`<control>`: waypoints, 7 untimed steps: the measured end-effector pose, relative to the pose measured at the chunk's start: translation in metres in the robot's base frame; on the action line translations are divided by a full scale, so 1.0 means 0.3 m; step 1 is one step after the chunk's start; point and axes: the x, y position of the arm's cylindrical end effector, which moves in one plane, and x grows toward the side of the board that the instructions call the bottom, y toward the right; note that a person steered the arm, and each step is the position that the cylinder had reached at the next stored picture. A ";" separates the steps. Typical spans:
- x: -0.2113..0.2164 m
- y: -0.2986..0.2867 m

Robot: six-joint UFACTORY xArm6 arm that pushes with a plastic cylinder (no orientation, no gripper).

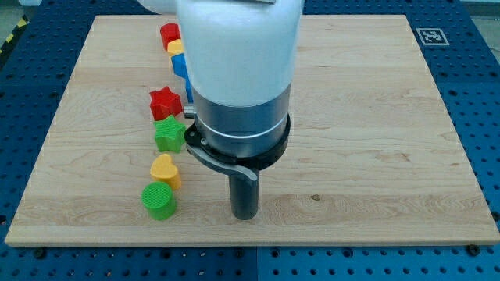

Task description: Slide the blue cube to left

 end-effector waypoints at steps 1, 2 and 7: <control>0.000 0.000; -0.114 -0.064; -0.464 -0.040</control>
